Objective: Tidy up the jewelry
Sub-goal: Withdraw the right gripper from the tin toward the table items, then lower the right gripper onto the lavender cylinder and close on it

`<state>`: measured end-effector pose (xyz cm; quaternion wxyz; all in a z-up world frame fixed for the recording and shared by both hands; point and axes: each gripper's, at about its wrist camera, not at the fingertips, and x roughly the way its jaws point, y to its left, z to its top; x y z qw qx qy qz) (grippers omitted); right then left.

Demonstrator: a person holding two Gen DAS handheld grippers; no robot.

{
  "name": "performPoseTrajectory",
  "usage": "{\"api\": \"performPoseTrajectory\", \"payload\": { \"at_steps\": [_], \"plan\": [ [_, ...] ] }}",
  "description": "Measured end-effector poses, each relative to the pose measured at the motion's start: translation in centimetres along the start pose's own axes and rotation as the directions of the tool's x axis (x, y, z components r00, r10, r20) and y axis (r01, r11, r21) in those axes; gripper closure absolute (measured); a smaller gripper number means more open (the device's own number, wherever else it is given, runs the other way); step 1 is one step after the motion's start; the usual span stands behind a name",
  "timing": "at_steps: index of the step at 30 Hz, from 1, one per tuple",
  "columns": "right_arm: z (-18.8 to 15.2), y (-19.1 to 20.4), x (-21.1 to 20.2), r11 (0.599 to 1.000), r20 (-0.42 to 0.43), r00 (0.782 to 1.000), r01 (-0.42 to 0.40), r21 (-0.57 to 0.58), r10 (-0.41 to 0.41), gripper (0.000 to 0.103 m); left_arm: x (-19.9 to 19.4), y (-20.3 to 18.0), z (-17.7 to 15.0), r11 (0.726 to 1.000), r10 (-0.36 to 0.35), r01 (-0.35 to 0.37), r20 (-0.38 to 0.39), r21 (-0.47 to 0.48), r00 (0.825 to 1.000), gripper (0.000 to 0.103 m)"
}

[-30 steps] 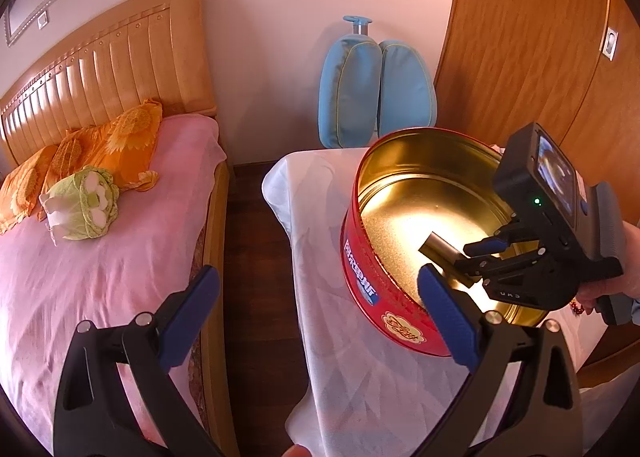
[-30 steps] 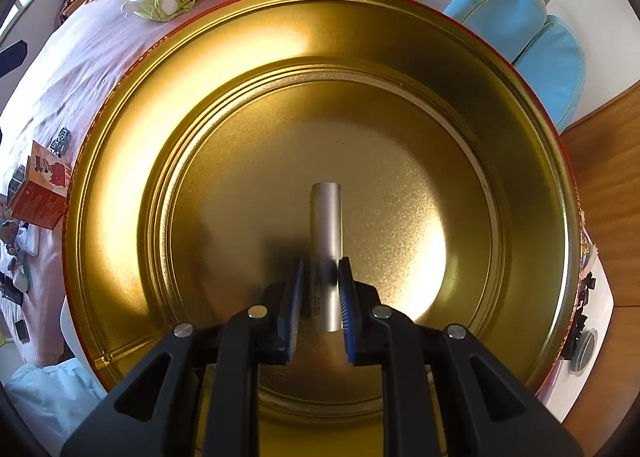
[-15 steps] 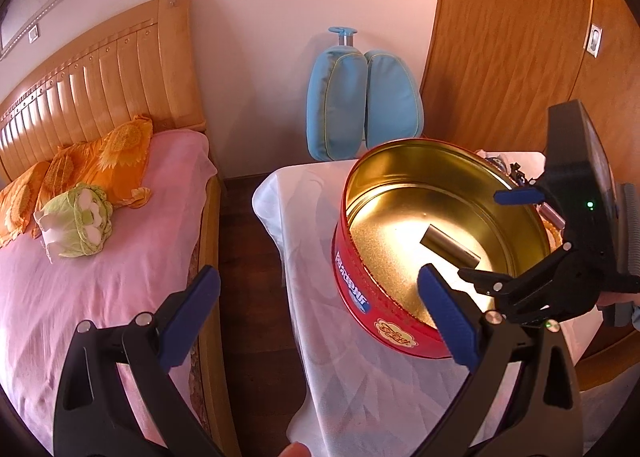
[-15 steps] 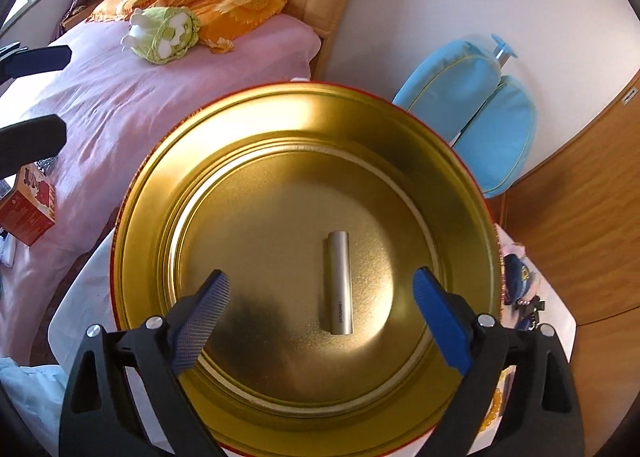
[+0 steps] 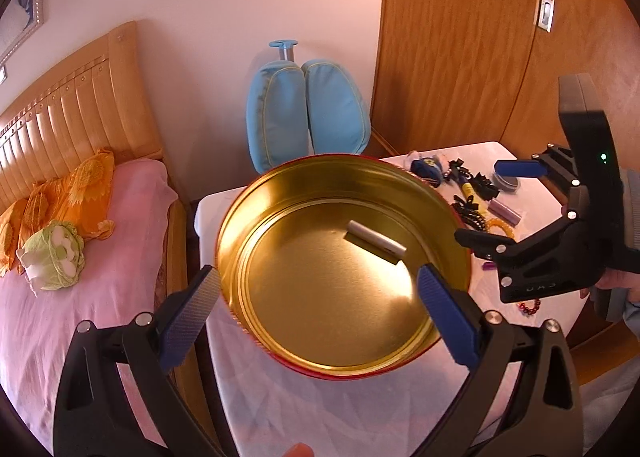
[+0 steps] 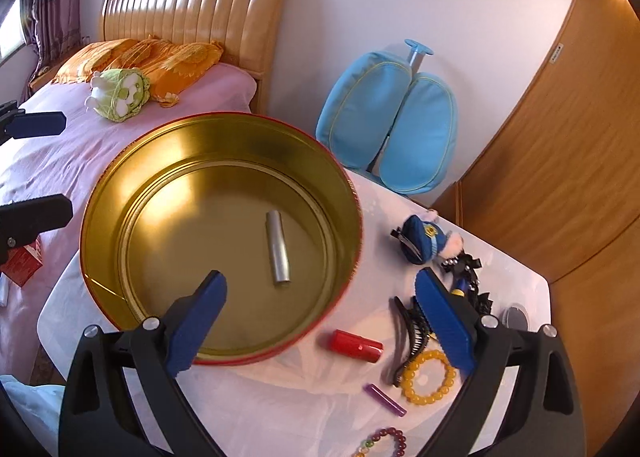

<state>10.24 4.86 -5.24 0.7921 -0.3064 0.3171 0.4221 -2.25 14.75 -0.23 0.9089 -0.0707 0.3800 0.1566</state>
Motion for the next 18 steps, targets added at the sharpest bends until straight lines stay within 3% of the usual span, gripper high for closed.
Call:
{"api": "performPoseTrajectory", "payload": {
  "at_steps": [10,18],
  "plan": [
    [-8.4,-13.6,-2.0,0.994,0.011,1.000,-0.008,0.113,0.007,0.007,1.2,-14.8,2.8,0.997,-0.044,0.044,0.002,0.059,0.999,0.007],
    [-13.2,-20.7,-1.2,0.986,-0.058,0.998,-0.006,0.168,0.016,0.007,3.7,-23.5,2.1,0.980,-0.181,0.184,-0.054,0.072,0.982,0.007]
  ]
}}
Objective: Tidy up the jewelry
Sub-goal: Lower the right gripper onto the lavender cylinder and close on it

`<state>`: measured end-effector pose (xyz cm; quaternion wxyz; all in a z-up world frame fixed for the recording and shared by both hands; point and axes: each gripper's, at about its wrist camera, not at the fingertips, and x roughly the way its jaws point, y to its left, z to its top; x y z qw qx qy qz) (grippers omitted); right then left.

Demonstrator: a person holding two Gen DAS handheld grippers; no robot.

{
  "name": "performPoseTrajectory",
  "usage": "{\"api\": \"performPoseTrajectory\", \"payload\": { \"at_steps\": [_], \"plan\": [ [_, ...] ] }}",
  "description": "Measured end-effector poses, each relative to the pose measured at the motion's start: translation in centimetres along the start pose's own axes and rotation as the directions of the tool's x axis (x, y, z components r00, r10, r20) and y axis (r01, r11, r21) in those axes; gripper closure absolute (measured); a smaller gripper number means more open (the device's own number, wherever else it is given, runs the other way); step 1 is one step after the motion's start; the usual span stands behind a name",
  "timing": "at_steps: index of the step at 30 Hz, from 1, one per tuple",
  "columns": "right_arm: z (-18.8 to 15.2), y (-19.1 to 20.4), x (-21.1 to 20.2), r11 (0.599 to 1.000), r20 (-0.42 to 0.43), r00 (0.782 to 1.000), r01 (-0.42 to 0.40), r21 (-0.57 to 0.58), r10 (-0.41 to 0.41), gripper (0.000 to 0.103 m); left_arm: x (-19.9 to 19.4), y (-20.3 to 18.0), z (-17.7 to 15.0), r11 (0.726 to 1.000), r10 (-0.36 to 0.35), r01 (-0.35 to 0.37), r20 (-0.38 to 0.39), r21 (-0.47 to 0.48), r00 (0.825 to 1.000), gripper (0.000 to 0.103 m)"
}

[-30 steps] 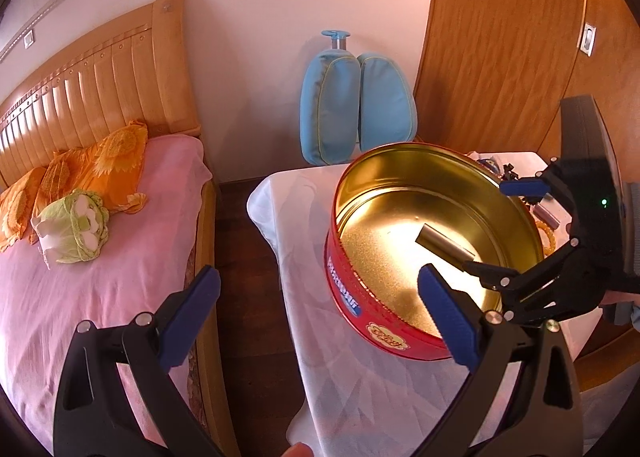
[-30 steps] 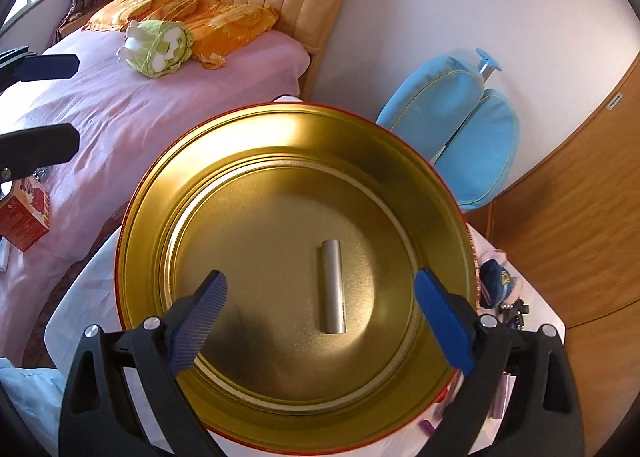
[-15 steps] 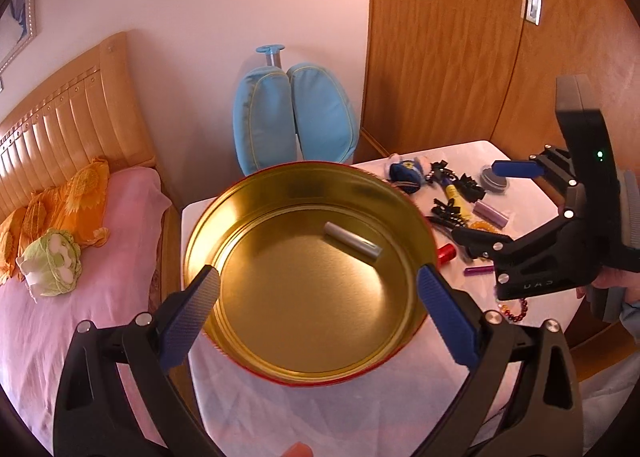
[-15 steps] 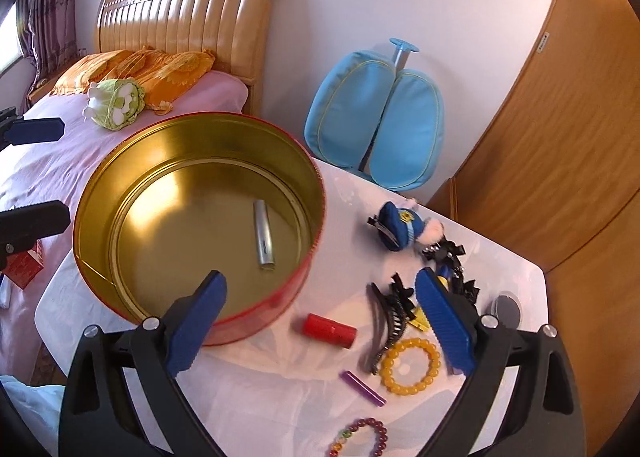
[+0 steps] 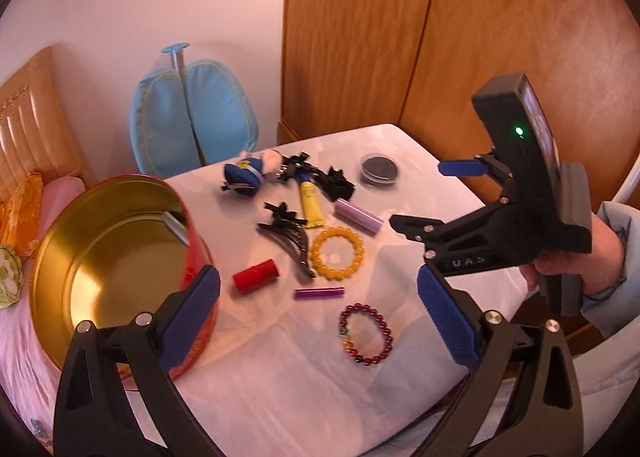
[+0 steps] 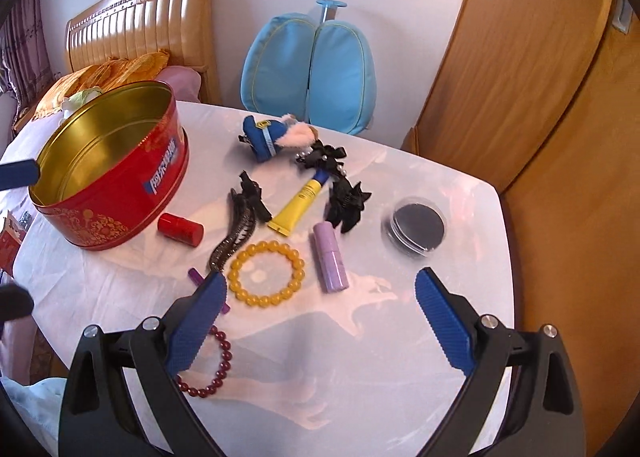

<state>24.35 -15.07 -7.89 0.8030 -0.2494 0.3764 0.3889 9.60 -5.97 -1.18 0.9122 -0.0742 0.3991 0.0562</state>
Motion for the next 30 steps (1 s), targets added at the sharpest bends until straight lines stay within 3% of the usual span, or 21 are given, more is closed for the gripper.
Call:
{"api": "performPoseTrajectory", "payload": {
  "at_steps": [5,10,19,24,27,29,30],
  "plan": [
    [-0.8,-2.3,2.1,0.999,-0.051,0.999,0.003,0.032,-0.002,0.007,3.6,-1.5,0.4,0.997,-0.064,0.067,-0.058,0.049,0.996,0.007],
    [-1.1,-3.1,4.9,0.999,-0.118,0.993,0.001,0.052,0.005,0.007,7.3,-1.4,0.4,0.991,-0.076,0.086,-0.098,0.104,0.992,0.007],
    [-0.8,-4.4,9.2,0.992,-0.195,0.980,-0.007,0.126,0.032,0.007,11.7,0.6,-0.5,0.981,-0.156,0.176,-0.213,0.079,0.965,0.007],
    [0.2,-4.1,11.5,0.994,-0.198,0.979,-0.022,0.108,0.043,0.007,13.2,1.6,-0.7,0.978,-0.186,0.204,-0.255,0.046,0.949,0.007],
    [0.7,-3.5,12.9,0.998,-0.198,0.980,0.001,0.059,0.011,0.008,13.4,2.0,-0.6,0.976,-0.200,0.214,-0.269,0.024,0.942,0.007],
    [0.7,-3.1,13.3,0.999,-0.187,0.982,-0.005,0.038,0.012,0.024,13.2,2.0,-0.5,0.976,-0.203,0.218,-0.265,0.027,0.943,0.007],
    [0.6,-3.0,13.6,1.000,-0.201,0.980,-0.001,0.030,0.007,0.042,13.1,2.0,-0.5,0.976,-0.202,0.218,-0.265,0.031,0.943,0.007]
  ]
}}
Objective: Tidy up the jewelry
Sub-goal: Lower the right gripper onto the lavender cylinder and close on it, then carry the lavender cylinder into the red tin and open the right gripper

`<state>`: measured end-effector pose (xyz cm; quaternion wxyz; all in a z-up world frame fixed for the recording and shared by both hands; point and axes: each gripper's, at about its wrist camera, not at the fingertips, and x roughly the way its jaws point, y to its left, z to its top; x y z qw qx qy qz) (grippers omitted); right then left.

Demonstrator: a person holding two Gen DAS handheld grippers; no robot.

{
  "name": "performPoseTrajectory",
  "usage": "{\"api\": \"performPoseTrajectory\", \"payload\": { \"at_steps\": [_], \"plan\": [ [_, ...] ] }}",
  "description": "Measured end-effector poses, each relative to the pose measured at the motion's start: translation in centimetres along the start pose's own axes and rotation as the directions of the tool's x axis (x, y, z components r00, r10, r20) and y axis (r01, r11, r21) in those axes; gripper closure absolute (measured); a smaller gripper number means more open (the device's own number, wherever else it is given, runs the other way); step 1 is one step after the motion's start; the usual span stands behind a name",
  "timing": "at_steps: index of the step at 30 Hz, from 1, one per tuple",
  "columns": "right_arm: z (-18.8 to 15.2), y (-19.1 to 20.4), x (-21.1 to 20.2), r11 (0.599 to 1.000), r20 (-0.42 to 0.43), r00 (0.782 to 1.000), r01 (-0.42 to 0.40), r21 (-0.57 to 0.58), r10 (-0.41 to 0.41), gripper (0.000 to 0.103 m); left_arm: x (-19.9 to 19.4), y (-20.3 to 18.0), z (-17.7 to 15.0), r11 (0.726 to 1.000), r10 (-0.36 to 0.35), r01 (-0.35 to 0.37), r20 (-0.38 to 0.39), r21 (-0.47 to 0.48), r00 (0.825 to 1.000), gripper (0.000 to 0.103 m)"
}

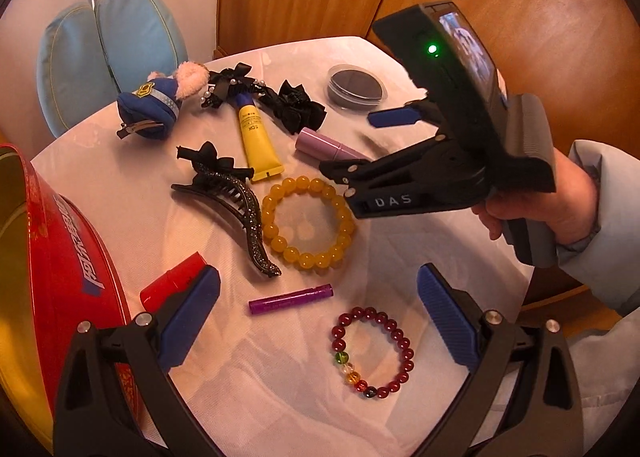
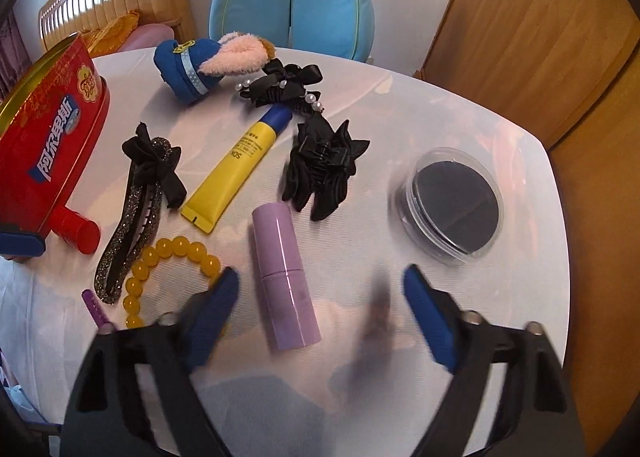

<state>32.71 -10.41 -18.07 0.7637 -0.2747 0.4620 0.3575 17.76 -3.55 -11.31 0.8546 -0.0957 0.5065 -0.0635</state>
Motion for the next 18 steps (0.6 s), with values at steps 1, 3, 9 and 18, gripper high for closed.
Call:
{"api": "performPoseTrajectory", "payload": {
  "at_steps": [1,3,9,18],
  "plan": [
    [-0.1,0.0,0.1,1.000,-0.001,1.000,-0.008,0.003,0.008,0.044,-0.1,-0.1,0.0,1.000,0.002,-0.002,0.000,0.005,1.000,0.007],
    [-0.3,-0.1,0.0,1.000,-0.005,1.000,-0.025,0.007,0.025,0.050,-0.1,-0.3,0.0,1.000,0.005,-0.005,0.000,0.010,1.000,0.007],
    [-1.0,-0.5,-2.4,0.997,0.027,0.997,-0.067,0.036,0.066,0.080,-1.0,-1.6,0.4,1.000,0.018,-0.019,0.022,0.024,1.000,0.007],
    [-2.3,-0.4,-11.4,0.995,0.193,0.976,-0.103,-0.007,0.102,0.080,-5.4,-4.0,0.8,0.991,0.130,-0.131,0.143,-0.001,0.981,0.007]
  ]
}}
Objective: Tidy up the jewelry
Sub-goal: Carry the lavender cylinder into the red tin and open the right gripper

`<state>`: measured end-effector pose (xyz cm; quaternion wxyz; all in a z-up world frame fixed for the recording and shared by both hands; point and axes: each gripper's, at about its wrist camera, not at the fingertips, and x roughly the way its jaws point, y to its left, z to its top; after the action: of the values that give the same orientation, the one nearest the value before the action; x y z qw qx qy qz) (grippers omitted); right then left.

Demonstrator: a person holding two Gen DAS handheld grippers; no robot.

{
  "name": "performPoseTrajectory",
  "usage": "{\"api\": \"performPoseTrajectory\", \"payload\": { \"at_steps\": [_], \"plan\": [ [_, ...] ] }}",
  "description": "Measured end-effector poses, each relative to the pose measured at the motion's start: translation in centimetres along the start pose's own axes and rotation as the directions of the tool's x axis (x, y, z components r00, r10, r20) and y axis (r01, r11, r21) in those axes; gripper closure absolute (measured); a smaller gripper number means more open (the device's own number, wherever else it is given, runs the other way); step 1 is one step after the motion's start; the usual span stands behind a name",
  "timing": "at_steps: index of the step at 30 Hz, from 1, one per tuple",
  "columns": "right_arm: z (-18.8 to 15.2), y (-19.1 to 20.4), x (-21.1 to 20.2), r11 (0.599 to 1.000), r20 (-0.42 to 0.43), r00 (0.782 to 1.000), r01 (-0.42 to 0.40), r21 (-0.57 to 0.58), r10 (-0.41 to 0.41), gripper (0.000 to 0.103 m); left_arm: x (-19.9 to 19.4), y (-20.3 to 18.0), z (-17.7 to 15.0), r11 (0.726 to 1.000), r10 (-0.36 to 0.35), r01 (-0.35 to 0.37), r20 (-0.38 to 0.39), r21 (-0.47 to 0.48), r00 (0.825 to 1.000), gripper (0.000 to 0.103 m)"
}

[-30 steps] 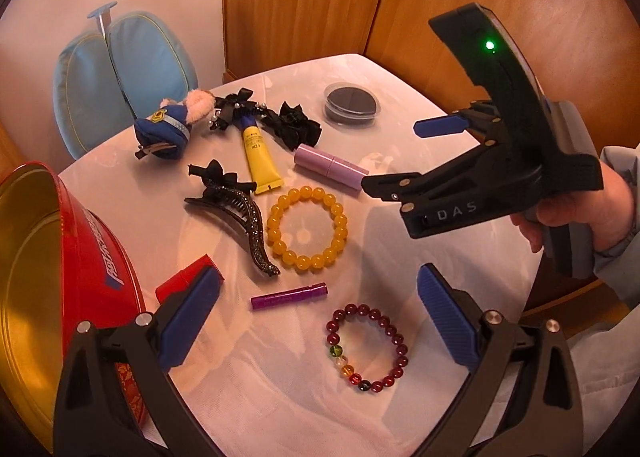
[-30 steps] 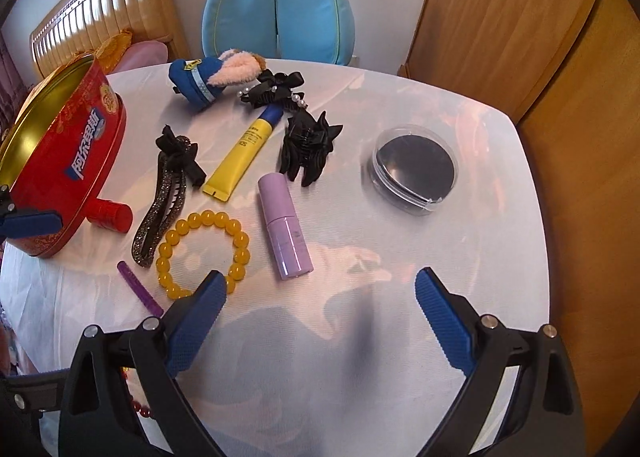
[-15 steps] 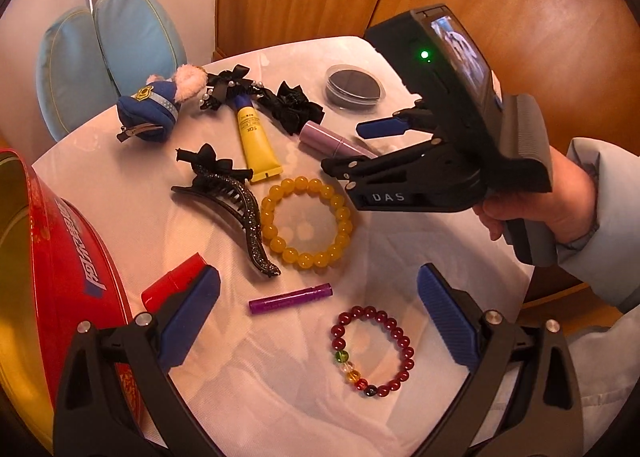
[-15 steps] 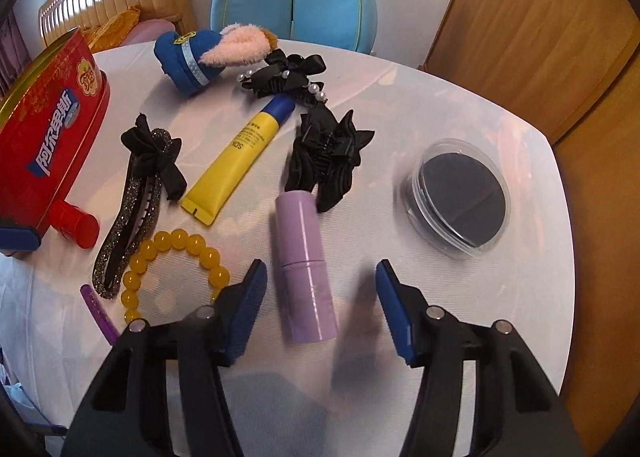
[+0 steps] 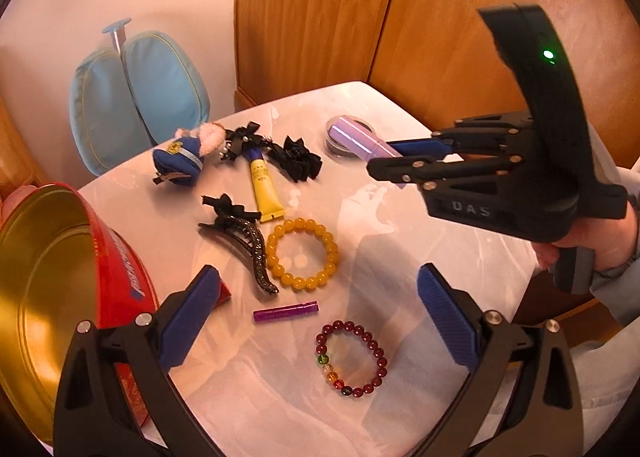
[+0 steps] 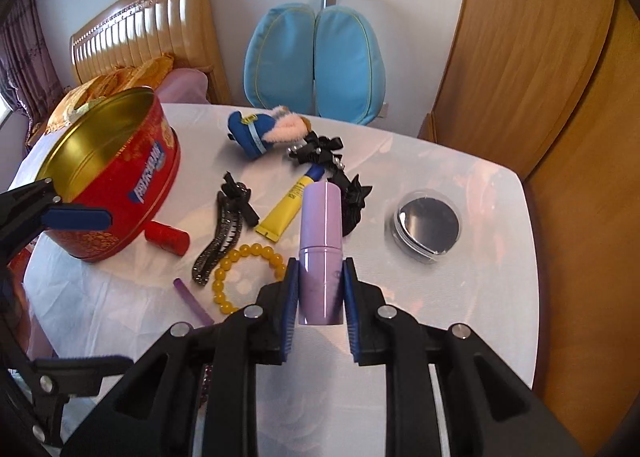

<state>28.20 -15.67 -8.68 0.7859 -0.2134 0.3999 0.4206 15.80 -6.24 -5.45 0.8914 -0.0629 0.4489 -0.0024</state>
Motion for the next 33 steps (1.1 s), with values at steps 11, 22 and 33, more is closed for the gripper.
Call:
{"api": "performPoseTrajectory", "payload": {
  "at_steps": [11,22,33],
  "plan": [
    [1.7,6.9,-4.6,0.972,0.108,0.978,-0.160,-0.171,0.180,0.080,-9.5,5.0,-4.3,0.931,0.311,-0.290,0.069,-0.221,0.948,0.007],
    [6.5,21.4,-0.7,0.898,0.041,0.950,-0.278,-0.340,0.310,0.080,-15.9,16.8,-11.4,0.839,0.427,-0.376,0.048,-0.392,0.903,0.007],
    [10.9,33.1,12.1,0.903,-0.246,0.938,-0.314,-0.295,0.246,0.080,-16.9,28.2,-17.5,0.853,0.336,-0.306,-0.005,-0.423,0.942,0.007]
  ]
}}
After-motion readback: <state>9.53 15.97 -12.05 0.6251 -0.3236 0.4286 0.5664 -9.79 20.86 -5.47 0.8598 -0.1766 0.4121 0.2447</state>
